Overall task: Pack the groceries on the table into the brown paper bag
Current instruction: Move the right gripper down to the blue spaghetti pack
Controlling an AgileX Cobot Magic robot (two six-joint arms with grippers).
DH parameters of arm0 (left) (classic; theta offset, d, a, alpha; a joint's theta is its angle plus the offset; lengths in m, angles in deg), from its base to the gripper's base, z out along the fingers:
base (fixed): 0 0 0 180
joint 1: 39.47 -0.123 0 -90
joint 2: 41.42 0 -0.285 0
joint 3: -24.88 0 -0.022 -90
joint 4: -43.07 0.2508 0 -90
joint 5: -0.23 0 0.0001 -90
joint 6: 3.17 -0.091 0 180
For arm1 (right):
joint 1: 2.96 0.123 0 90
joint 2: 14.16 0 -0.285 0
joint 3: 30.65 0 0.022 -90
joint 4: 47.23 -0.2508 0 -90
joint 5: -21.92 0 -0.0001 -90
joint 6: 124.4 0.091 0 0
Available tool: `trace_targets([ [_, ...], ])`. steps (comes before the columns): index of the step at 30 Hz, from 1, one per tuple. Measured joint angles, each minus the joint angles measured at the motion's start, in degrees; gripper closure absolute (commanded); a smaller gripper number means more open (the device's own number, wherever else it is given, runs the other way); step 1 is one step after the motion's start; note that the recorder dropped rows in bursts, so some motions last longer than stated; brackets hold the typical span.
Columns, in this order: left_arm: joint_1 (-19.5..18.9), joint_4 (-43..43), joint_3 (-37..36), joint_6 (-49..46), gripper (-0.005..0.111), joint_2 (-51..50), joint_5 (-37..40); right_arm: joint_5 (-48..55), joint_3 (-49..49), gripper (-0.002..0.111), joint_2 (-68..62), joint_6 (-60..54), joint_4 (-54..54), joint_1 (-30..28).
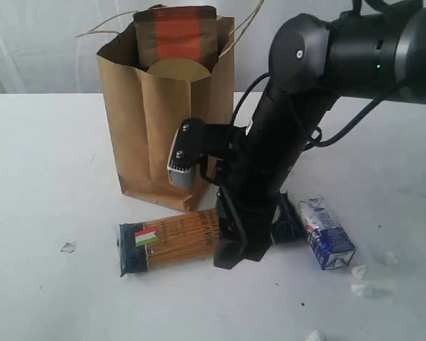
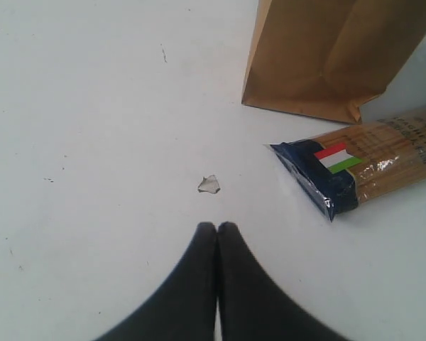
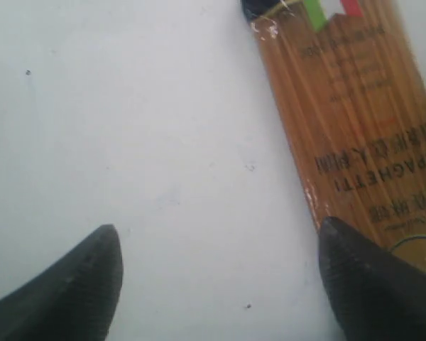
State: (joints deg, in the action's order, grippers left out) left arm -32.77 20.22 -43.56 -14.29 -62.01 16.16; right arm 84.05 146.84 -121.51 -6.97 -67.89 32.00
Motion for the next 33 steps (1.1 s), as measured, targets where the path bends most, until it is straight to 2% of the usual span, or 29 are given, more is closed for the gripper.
trace_targets([
  [28, 0.0, 0.0, 0.0, 0.1, 0.107, 0.0, 0.1, -10.4, 0.0, 0.038, -3.4, 0.2, -2.3, 3.9],
  [33, 0.0, 0.0, 0.0, 0.1, 0.107, 0.0, 0.1, -10.5, 0.0, 0.038, -6.7, 6.7, 2.9, 3.9],
])
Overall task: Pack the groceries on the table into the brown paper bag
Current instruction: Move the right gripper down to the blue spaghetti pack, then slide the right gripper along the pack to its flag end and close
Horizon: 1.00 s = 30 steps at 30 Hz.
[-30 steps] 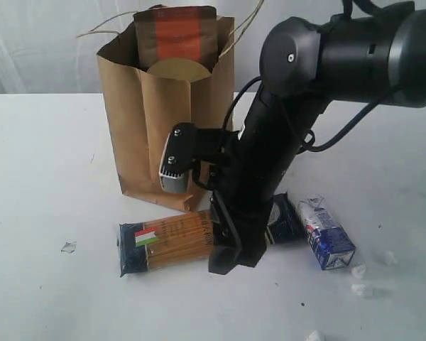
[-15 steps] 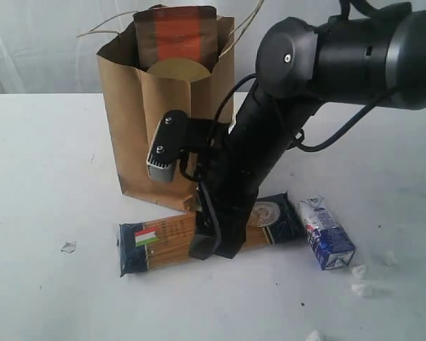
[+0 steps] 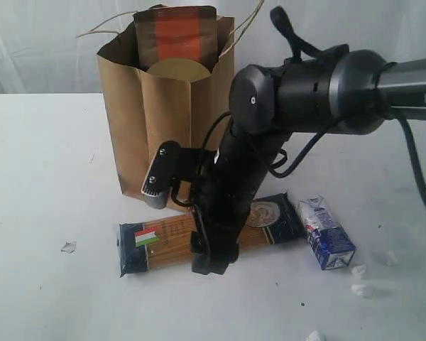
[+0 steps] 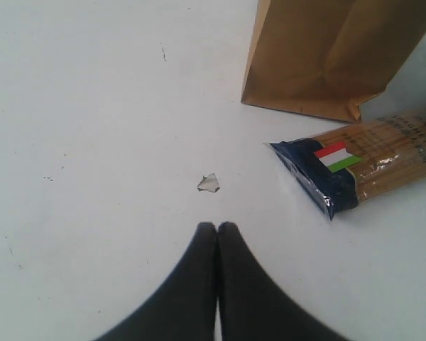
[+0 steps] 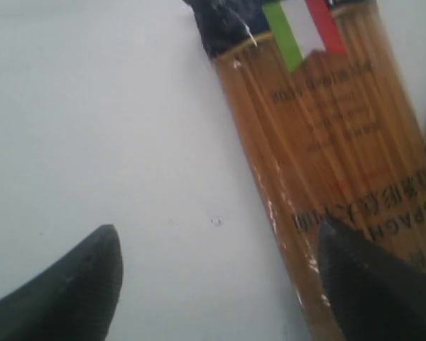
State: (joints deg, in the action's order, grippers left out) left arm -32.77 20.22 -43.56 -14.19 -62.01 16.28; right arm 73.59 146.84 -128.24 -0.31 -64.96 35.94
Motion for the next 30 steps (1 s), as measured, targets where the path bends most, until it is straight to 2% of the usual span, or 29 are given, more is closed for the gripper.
trace_targets([
  [5, 0.0, 0.0, 0.0, 0.0, 0.107, 0.0, 0.0, 0.0, 0.0, 0.038, -0.3, 7.7, 13.4, 0.0],
  [9, 0.0, 0.0, 0.0, 0.0, 0.107, 0.0, 0.0, -0.1, 0.0, 0.038, -0.5, 8.5, 19.9, -0.4],
  [16, 0.0, 0.1, 0.0, 0.0, 0.107, 0.0, 0.0, -0.4, 0.0, 0.038, -3.0, 7.4, 21.2, -0.6],
  [23, 0.0, 0.1, 0.0, 0.0, 0.107, 0.0, 0.0, -2.3, 0.0, 0.038, -4.2, 14.6, 21.4, -4.4],
  [30, 0.0, 0.1, 0.0, 0.0, 0.107, 0.0, 0.0, 0.7, 0.0, 0.038, -4.2, 16.4, 20.5, -5.9],
])
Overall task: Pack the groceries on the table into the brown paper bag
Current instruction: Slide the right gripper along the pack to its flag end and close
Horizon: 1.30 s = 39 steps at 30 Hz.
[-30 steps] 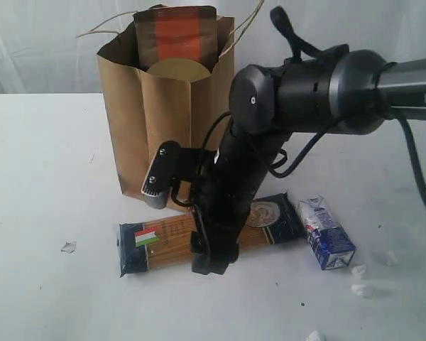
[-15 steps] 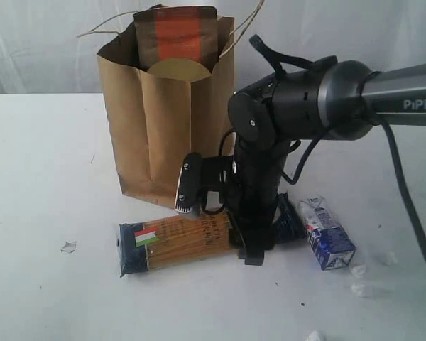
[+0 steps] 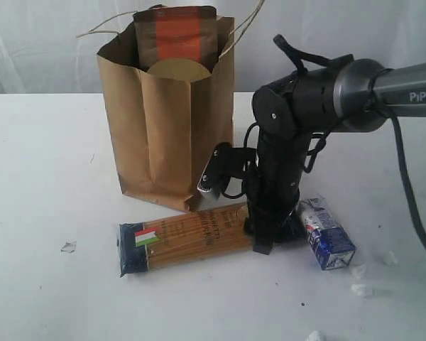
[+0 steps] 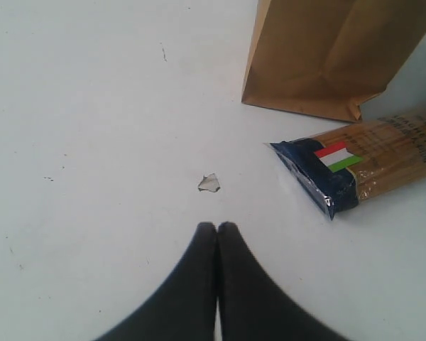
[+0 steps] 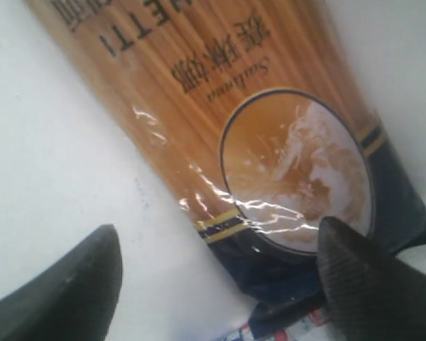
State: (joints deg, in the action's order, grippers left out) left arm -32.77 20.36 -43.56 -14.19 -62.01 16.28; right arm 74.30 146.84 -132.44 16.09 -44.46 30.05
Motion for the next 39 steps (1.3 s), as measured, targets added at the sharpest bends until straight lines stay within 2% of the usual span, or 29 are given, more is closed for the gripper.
trace_targets([
  [5, 0.0, 0.0, 0.0, 0.0, 0.107, 0.0, 0.0, 2.9, 0.0, 0.038, 1.2, -2.9, -8.7, 0.7],
  [9, 0.0, 0.0, 0.0, 0.0, 0.107, 0.0, 0.0, 2.9, 0.0, 0.038, 3.3, -15.0, -17.2, 3.5],
  [15, 0.0, 0.0, 0.0, 0.0, 0.107, 0.0, 0.0, -3.5, 0.0, 0.038, 3.4, -32.9, -28.8, 8.9],
  [20, 0.0, 0.0, 0.0, 0.0, 0.107, 0.0, 0.0, -14.3, 0.0, 0.038, 1.7, -39.8, -30.1, 12.6],
  [23, 0.0, 0.0, 0.0, 0.0, 0.107, 0.0, 0.0, -22.8, 0.0, 0.038, -0.1, -39.6, -30.1, 13.4],
  [25, 0.0, 0.0, 0.0, 0.0, 0.107, 0.0, 0.0, -26.5, 0.0, 0.038, -1.4, -34.9, -30.1, 13.5],
  [30, 0.0, 0.0, 0.0, 0.0, 0.107, 0.0, 0.0, -25.5, 0.0, 0.038, -4.5, -23.7, -29.5, 13.5],
  [33, 0.0, 0.0, 0.0, 0.0, 0.107, 0.0, 0.0, -21.5, 0.7, 0.038, -6.0, -15.2, -25.1, 13.5],
  [39, 0.0, 0.0, 0.0, 0.0, 0.107, 0.0, 0.0, -22.9, 5.1, 0.038, -6.1, -11.8, -18.5, 13.6],
])
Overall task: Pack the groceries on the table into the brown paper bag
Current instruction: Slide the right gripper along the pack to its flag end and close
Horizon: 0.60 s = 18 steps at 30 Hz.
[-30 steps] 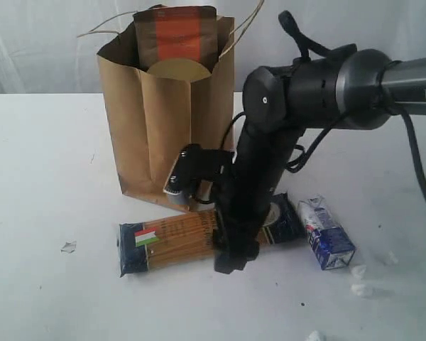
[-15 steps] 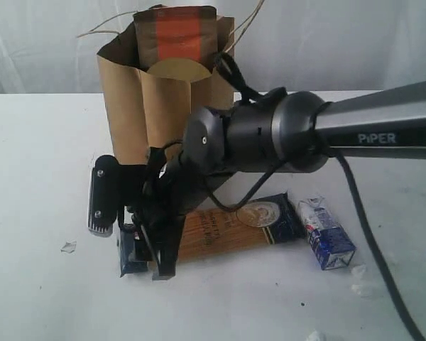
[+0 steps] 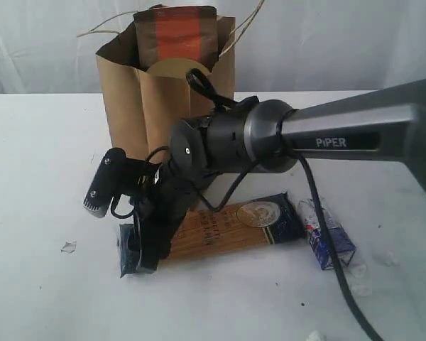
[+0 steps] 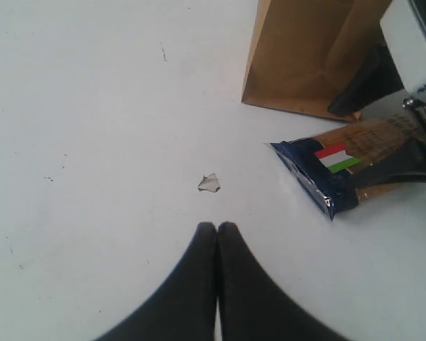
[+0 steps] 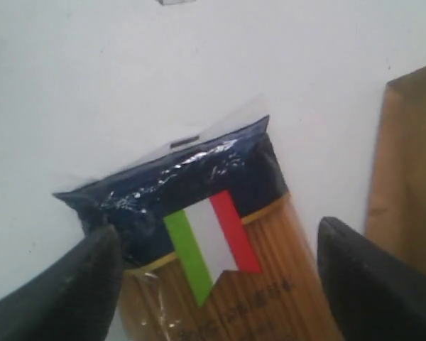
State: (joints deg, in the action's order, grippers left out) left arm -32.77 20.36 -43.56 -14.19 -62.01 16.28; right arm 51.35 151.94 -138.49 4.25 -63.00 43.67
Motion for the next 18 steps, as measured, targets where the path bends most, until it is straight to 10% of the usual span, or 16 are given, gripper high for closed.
trace_targets([
  [18, 0.0, 0.0, 0.0, 0.0, 0.107, 0.0, 0.0, 23.7, 2.3, 0.038, 0.1, 4.4, 0.9, 0.1],
])
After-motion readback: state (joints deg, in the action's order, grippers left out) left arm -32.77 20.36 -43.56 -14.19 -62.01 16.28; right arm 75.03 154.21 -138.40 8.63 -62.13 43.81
